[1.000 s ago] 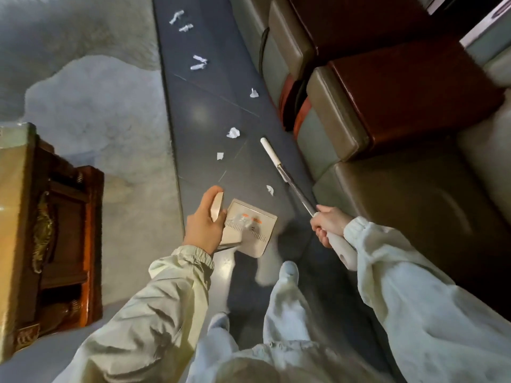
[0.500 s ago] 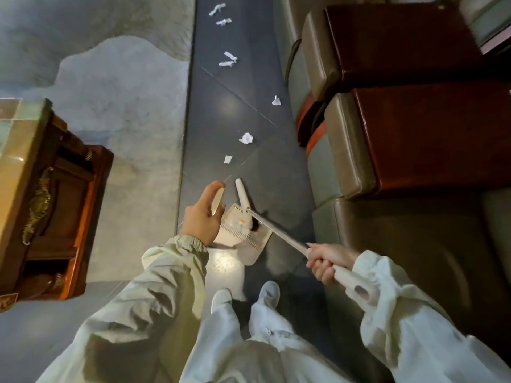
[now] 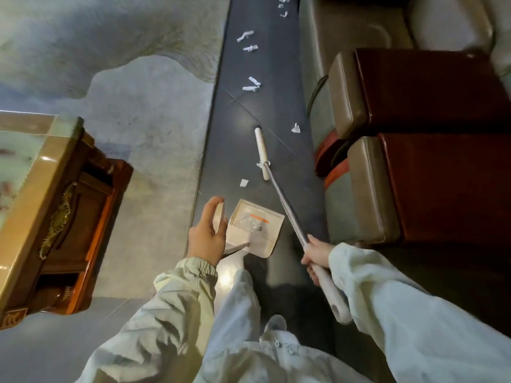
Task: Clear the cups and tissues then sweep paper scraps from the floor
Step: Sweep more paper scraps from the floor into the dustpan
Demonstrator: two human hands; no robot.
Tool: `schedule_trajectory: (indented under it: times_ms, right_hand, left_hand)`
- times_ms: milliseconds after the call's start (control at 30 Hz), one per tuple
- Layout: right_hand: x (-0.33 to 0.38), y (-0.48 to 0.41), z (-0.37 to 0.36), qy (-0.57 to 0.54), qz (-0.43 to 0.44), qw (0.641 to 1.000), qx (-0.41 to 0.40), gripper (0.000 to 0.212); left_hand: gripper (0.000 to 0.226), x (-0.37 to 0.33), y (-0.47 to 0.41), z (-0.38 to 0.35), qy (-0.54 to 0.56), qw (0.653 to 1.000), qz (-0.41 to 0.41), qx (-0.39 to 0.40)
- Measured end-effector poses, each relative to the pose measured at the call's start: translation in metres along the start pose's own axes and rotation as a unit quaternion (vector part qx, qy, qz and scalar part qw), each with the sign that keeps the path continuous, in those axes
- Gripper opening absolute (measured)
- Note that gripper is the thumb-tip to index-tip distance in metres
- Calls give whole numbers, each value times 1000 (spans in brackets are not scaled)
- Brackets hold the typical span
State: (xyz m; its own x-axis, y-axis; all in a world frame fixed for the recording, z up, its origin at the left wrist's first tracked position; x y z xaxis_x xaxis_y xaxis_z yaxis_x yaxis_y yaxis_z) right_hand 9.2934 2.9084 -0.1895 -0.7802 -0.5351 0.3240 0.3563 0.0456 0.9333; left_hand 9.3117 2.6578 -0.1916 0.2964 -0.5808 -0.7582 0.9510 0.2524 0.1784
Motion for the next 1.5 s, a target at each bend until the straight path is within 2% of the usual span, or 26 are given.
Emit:
schedule_trajectory:
  times_ms: [67,200,333,433,567,633,767,867,1000,1067,1200,1400,1500]
  right_hand:
    - [2,-27,9,-5,-21,996,-81,65]
    - [28,-53,34,-13,-26,994,-105,61]
    - [71,-76,56,115,13,982,-148,53]
    - [108,-96,78,217,11,963,-162,57]
    - [147,-124,105,324,-14,934,-150,50]
    - [159,-136,111,321,-23,940,-117,50]
    - [177,-152,110,354,-34,932,-72,65]
    - [183,-145,101,387,-35,921,-32,67]
    - [174,-123,83,333,31,942,3,62]
    - [165,-107,78,318,13,947,33,67]
    - [148,-67,86,190,-77,976,70,73]
    - [143,-20,95,203,-54,977,25,74]
    - [147,-25,98,161,-31,986,-8,71]
  left_hand:
    - [46,4,-15,3,5,1000,2,7]
    - [38,4,-51,12,24,1000,0,12]
    - [40,2,-85,17,-5,1000,-2,24]
    - [45,0,-113,22,-13,999,28,25]
    - [46,0,-147,30,-26,997,74,-10]
    - [48,-1,-158,32,-14,995,91,-33]
    - [44,-12,-184,26,-3,995,99,-33]
    - [43,-17,-196,24,-23,995,91,-35]
    - [45,-16,-200,26,-34,995,89,-29]
    - [47,-17,-200,27,-27,995,88,-24]
    - [45,-19,-196,33,-28,997,73,-11]
    - [43,-23,-189,36,16,997,70,-7]
    - [42,-28,-197,36,17,999,49,1]
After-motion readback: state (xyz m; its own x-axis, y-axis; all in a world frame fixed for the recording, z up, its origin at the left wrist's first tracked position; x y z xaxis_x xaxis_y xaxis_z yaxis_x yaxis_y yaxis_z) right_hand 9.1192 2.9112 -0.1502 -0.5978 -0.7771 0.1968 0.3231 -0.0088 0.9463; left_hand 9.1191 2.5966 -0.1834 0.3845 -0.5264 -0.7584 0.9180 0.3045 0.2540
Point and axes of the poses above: each hand's wrist, its own y-axis away from the middle knuckle, its own z-axis out of the back of the hand, x = y × z, the point moved 2 cm from there along -y, towards the middle knuckle, and after that the axes turned 5 degrees about x, right-handed, at the moved point
